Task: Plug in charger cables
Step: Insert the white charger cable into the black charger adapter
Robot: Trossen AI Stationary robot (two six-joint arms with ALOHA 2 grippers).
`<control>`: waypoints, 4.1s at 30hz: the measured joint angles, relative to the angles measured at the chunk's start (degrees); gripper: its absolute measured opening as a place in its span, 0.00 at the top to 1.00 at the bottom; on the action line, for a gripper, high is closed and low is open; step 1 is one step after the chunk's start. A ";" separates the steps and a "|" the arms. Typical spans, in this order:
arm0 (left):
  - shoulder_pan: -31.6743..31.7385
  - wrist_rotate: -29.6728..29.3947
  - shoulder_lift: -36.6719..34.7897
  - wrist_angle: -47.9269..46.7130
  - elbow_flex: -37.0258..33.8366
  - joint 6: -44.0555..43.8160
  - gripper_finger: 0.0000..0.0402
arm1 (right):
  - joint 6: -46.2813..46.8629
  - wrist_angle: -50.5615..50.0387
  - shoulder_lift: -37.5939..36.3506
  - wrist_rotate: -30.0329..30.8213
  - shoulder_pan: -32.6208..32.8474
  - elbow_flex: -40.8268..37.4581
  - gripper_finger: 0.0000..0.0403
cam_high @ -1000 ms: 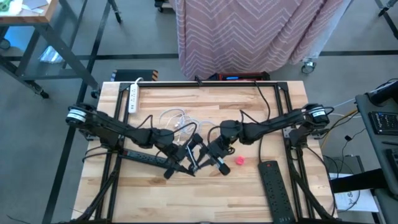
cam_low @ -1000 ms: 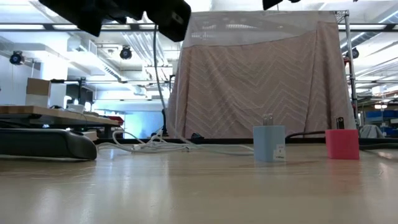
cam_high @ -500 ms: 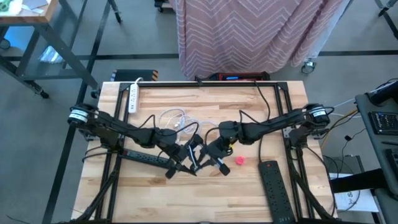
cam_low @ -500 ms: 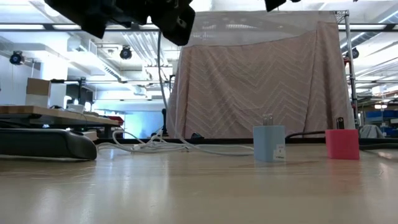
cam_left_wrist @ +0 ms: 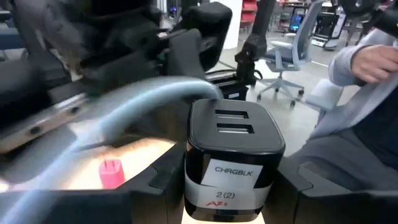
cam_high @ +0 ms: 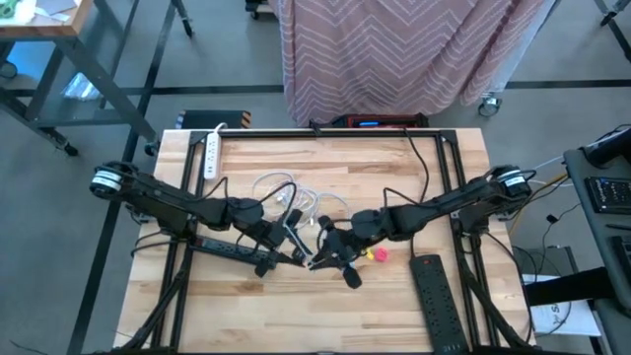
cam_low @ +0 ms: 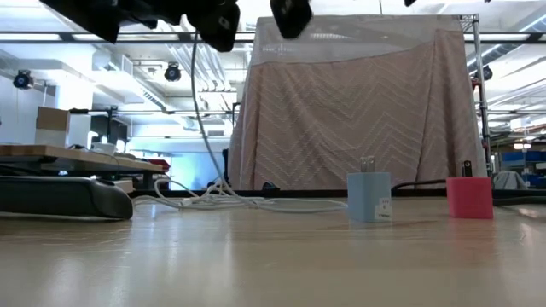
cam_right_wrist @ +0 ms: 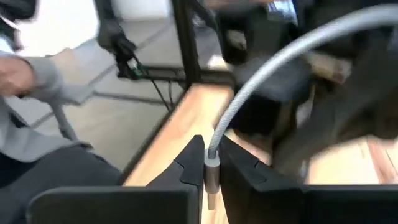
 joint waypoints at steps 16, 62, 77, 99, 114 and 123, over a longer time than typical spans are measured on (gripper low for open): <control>-0.03 0.28 1.58 1.49 0.66 -0.23 0.66 | 2.97 -4.28 -0.09 1.38 0.27 0.45 0.88; 0.56 3.34 1.72 -2.00 0.59 -0.18 0.67 | -5.96 2.65 -4.03 -5.80 -3.11 5.22 1.00; 1.36 10.76 7.09 4.20 0.70 -1.15 0.67 | -23.06 1.58 5.49 -19.68 -5.10 9.76 1.00; 1.45 10.48 7.16 3.48 0.81 -0.72 0.66 | -20.47 -1.11 5.57 -20.09 -5.77 9.76 1.00; 2.10 6.53 6.83 -9.66 5.14 -0.92 0.67 | -21.73 -5.04 5.46 -19.69 -7.09 9.76 1.00; 2.04 7.23 6.61 -9.32 5.14 1.02 0.67 | -19.64 -5.93 4.76 -21.84 -7.09 9.76 1.00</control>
